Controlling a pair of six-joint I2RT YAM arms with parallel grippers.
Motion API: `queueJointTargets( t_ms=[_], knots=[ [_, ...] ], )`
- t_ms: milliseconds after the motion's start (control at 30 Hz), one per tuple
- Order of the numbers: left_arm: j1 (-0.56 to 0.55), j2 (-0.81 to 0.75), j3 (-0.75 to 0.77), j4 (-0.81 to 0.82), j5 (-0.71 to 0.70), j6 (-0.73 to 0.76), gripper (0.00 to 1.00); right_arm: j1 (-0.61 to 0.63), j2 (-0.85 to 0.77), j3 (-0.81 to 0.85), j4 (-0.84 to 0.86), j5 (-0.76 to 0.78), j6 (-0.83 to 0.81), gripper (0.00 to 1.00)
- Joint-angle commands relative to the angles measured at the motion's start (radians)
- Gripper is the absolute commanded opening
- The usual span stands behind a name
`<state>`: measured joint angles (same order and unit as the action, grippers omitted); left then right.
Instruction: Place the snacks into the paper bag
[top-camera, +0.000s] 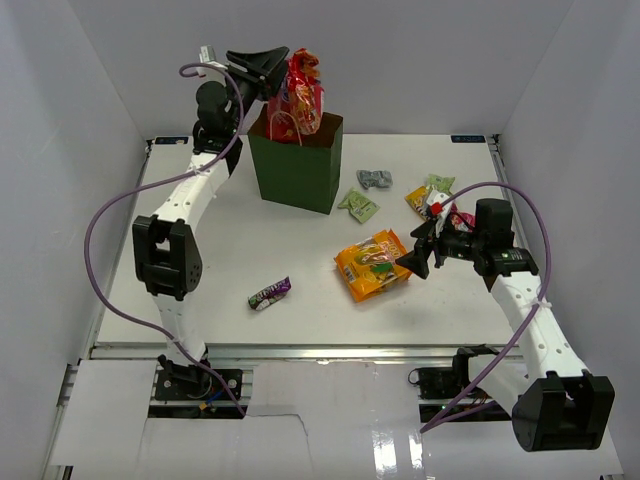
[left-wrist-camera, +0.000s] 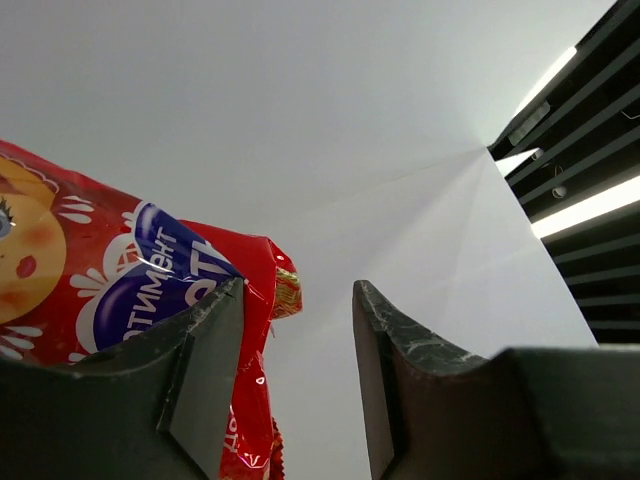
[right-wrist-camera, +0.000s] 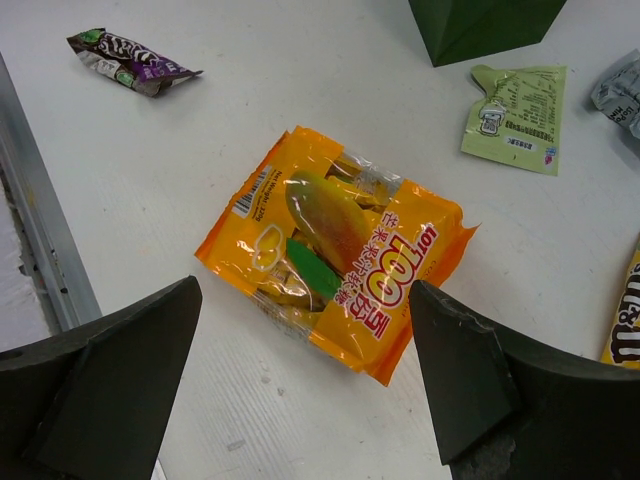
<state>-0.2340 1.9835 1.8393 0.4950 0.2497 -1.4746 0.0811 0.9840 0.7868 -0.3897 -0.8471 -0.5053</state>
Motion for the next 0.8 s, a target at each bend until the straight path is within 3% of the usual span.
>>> queueJointTargets(
  t_ms=[0,367,767],
  knots=[
    [0.019,-0.147,-0.006,0.145,-0.018,0.011,0.57,0.008,0.007,-0.014,0.026,-0.021,-0.002,0.90],
    [0.050,-0.209,-0.144,0.151,0.003,-0.003,0.62,0.008,0.013,-0.015,0.025,-0.015,-0.006,0.90],
    [0.056,-0.308,-0.290,0.103,-0.043,0.140,0.72,0.009,0.013,-0.014,0.023,-0.017,-0.006,0.90]
  ],
)
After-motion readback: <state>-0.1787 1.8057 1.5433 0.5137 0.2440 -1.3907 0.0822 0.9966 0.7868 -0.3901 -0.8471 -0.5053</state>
